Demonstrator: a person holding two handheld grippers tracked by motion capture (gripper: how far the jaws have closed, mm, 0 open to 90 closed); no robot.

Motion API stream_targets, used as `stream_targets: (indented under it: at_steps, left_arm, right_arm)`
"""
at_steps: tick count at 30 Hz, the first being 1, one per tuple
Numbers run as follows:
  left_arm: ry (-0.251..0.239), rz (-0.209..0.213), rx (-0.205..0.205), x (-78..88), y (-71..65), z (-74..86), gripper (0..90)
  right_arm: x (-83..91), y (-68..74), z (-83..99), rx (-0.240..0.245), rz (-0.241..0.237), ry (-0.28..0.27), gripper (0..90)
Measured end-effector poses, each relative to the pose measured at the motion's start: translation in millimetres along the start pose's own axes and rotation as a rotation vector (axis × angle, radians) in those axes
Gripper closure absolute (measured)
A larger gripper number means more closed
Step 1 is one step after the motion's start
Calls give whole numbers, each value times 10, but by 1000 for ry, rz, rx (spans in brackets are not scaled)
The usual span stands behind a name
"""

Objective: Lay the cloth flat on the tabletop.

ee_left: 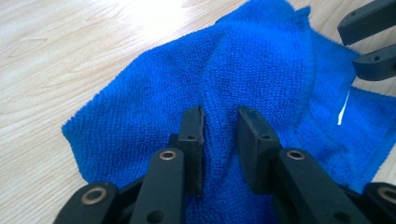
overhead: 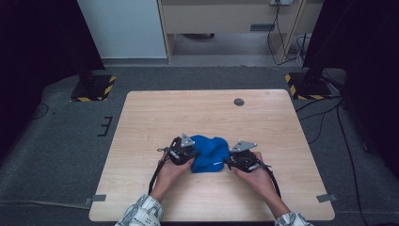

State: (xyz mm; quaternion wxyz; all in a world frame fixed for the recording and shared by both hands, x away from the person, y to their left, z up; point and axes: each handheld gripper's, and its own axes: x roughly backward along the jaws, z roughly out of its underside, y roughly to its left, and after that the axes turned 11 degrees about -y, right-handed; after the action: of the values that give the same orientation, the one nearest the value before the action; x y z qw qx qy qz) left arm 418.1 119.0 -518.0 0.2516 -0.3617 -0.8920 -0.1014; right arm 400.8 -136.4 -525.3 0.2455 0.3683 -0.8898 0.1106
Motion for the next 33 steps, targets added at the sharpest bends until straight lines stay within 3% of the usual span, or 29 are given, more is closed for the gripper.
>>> stream_targets:
  at_steps: [4,7,12,16,29,33]
  left_arm:
    - [5,9,-10,-27,-8,17,720]
    - [3,14,-7,-39,-16,27,725]
    - [-1,31,-3,-48,-32,30,737]
    - [-9,59,-4,-67,-73,29,737]
    - [-33,142,-25,-132,-218,12,716]
    - [-47,129,-30,-120,-251,-44,629]
  right_arm:
    - [-51,-17,19,-24,-5,11,543]
    - [-68,-13,30,-19,-7,18,570]
    - [-55,-12,36,-8,-16,13,756]
    - [-37,-23,41,-6,-28,15,849]
    - [204,-13,47,-24,-44,4,873]
    - [258,-22,56,-26,-44,6,873]
